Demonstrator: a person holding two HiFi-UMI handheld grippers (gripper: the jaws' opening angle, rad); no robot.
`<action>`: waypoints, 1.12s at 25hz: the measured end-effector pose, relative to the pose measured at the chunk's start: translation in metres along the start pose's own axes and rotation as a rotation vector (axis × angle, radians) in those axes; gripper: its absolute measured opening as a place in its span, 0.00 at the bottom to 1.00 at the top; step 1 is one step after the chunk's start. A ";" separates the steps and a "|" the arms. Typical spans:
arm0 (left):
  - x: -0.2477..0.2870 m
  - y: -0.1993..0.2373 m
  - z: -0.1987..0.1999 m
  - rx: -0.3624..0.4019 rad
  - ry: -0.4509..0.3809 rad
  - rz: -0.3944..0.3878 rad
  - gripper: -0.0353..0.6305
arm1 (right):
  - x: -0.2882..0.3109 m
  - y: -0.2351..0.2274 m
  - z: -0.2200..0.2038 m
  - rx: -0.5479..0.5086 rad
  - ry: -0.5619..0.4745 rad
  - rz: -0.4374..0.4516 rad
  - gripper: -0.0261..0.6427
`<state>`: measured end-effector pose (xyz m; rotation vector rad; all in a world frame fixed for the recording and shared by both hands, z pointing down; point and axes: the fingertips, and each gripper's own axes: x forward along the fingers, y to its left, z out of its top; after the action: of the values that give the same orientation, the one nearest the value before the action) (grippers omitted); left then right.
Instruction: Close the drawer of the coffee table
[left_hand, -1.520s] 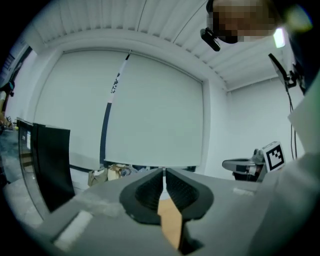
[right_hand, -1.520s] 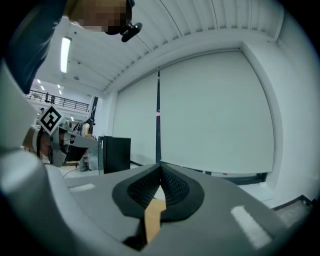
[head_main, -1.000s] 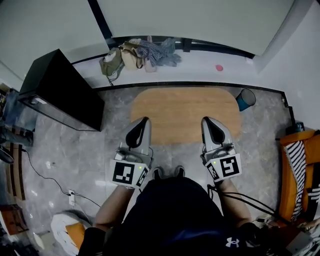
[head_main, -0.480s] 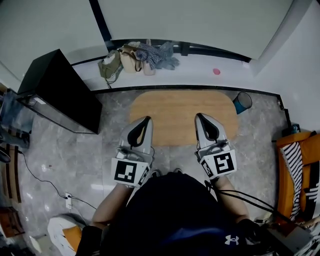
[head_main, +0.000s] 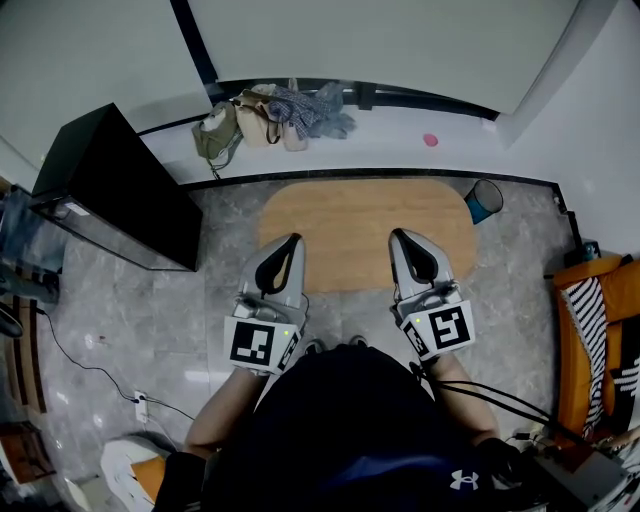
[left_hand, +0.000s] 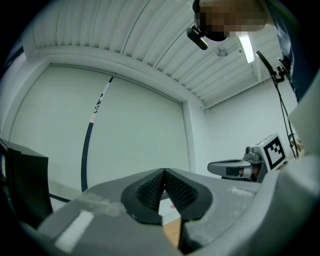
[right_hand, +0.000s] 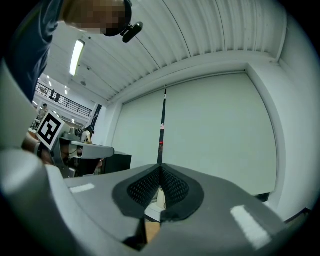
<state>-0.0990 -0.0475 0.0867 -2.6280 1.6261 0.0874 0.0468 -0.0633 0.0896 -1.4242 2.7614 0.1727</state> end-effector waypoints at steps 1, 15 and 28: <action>0.000 0.001 -0.001 0.000 0.003 0.001 0.06 | 0.000 0.000 -0.001 0.004 0.002 0.000 0.04; -0.001 0.014 -0.010 -0.002 0.030 0.013 0.06 | 0.011 0.008 -0.009 0.014 0.023 0.021 0.04; 0.000 0.020 -0.025 -0.041 0.063 0.015 0.06 | 0.015 0.012 -0.020 0.002 0.064 0.027 0.04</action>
<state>-0.1162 -0.0587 0.1110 -2.6755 1.6813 0.0387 0.0291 -0.0707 0.1097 -1.4175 2.8310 0.1270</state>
